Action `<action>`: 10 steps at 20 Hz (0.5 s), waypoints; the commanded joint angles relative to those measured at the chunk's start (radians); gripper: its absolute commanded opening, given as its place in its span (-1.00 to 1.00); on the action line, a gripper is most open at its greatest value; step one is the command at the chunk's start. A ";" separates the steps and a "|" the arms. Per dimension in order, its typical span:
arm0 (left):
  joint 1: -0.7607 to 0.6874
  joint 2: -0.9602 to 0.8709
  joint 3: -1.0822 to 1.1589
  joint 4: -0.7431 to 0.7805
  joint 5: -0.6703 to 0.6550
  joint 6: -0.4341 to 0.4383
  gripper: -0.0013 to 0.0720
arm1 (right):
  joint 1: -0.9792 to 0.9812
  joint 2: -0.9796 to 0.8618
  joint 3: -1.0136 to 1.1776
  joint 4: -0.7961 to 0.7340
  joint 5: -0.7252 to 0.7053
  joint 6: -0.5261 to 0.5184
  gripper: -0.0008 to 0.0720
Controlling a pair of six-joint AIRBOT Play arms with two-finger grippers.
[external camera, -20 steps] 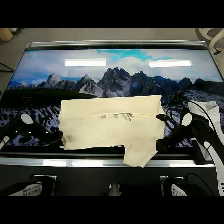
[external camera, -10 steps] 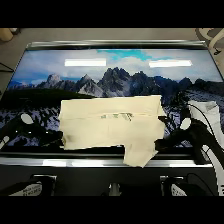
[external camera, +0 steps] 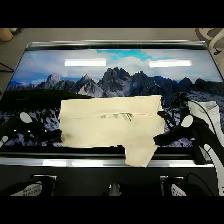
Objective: Fold the shirts.
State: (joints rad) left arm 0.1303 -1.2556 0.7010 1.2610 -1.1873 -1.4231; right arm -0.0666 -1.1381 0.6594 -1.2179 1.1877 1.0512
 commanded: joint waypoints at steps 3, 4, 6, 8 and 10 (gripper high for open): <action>0.002 0.078 0.208 -0.023 -0.044 0.010 -0.91 | 0.000 0.013 0.257 -0.025 -0.032 -0.050 -0.93; 0.001 0.071 0.263 -0.024 -0.036 -0.006 -0.91 | 0.000 -0.007 0.311 -0.023 -0.053 -0.050 -0.93; -0.008 0.036 0.366 -0.025 -0.023 -0.016 -0.91 | 0.001 -0.069 0.406 -0.015 -0.090 -0.050 -0.93; -0.021 -0.034 0.473 -0.027 -0.023 -0.016 -0.91 | 0.000 -0.147 0.496 -0.015 -0.147 -0.050 -0.93; -0.026 -0.128 0.581 -0.027 -0.024 -0.025 -0.91 | 0.000 -0.224 0.564 -0.015 -0.205 -0.039 -0.93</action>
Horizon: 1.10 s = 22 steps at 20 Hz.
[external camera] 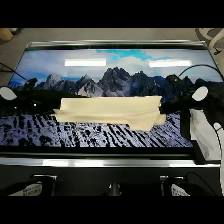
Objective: Fold the shirts.
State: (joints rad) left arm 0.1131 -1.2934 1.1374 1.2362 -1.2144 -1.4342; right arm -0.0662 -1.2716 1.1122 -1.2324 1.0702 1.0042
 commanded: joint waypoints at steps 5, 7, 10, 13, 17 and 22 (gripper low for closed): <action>-0.010 -0.325 0.341 -0.004 -0.004 -0.100 -0.90 | 0.000 -0.262 0.188 0.091 -0.196 0.030 -0.92; -0.010 -0.389 0.358 -0.004 -0.003 -0.103 -0.90 | 0.000 -0.307 0.190 0.132 -0.274 0.026 -0.92; -0.011 -0.464 0.359 -0.007 -0.003 -0.103 -0.90 | 0.000 -0.354 0.189 0.182 -0.306 0.019 -0.92; -0.024 -0.503 0.360 -0.018 0.012 -0.103 -0.71 | 0.000 -0.385 0.189 0.175 -0.247 0.016 -0.87; -0.002 -0.504 0.446 0.015 -0.082 -0.085 1.00 | -0.034 -0.349 0.227 0.115 -0.155 -0.052 0.71; 0.044 -0.438 0.516 0.030 -0.167 -0.100 0.99 | -0.163 -0.360 0.236 0.135 0.119 -0.101 0.96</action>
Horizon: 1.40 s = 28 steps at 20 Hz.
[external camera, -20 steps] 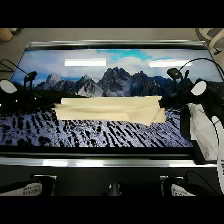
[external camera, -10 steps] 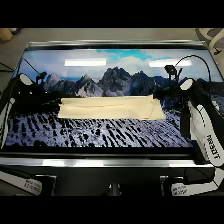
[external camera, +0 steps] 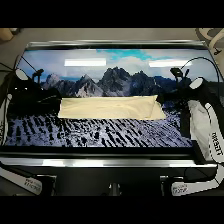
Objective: Fold the shirts.
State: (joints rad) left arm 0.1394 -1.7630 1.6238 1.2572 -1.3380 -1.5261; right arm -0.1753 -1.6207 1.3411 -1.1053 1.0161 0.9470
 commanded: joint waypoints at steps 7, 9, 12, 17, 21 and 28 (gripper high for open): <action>-0.027 0.083 0.029 0.011 -0.072 -0.008 0.97 | -0.051 -0.089 0.007 0.118 0.163 -0.036 0.97; -0.044 0.084 0.029 0.011 -0.080 -0.008 0.97 | -0.051 -0.108 0.007 0.105 0.096 -0.011 0.97; -0.060 0.084 0.029 0.011 -0.081 -0.008 0.97 | -0.051 -0.130 0.007 0.140 0.040 0.037 0.97; -0.066 0.085 0.029 0.011 -0.084 -0.008 0.97 | -0.051 -0.192 0.007 0.225 0.112 0.037 0.97; -0.066 0.085 0.029 0.011 -0.088 -0.008 0.97 | -0.044 -0.225 0.006 0.290 0.169 0.037 0.97; -0.099 0.083 0.029 -0.038 -0.089 0.010 -0.65 | -0.003 -0.159 0.006 0.304 0.152 0.004 -0.92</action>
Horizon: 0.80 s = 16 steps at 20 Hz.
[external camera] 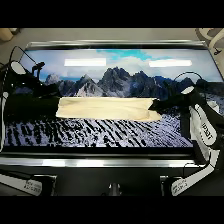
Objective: Fold the shirts.
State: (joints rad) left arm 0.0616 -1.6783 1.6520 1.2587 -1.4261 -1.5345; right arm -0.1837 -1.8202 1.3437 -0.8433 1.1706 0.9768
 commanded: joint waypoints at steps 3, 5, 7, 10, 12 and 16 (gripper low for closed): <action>-0.103 -0.037 0.000 -0.235 0.080 0.061 -0.89 | 0.008 0.159 0.003 0.050 0.005 -0.031 -0.92; -0.190 -0.088 0.001 -0.398 0.178 0.060 -0.89 | 0.008 0.248 0.003 0.056 0.022 -0.029 -0.92; -0.291 -0.149 0.002 -0.534 0.252 0.061 -0.89 | 0.008 0.333 0.003 0.055 0.069 -0.027 -0.92; -0.449 -0.235 0.002 -0.668 0.349 0.061 -0.89 | 0.008 0.442 0.003 0.055 0.163 -0.016 -0.92; -0.532 -0.275 0.002 -0.720 0.401 0.061 -0.89 | 0.008 0.514 0.003 0.040 0.229 0.005 -0.92; -0.639 -0.314 0.002 -0.871 0.488 0.099 -0.89 | 0.008 0.642 0.003 0.039 0.303 0.062 -0.92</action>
State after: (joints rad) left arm -0.4934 -1.9583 1.6527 0.5228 -1.0191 -1.4624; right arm -0.1764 -1.2686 1.3464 -0.8009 1.4029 0.9958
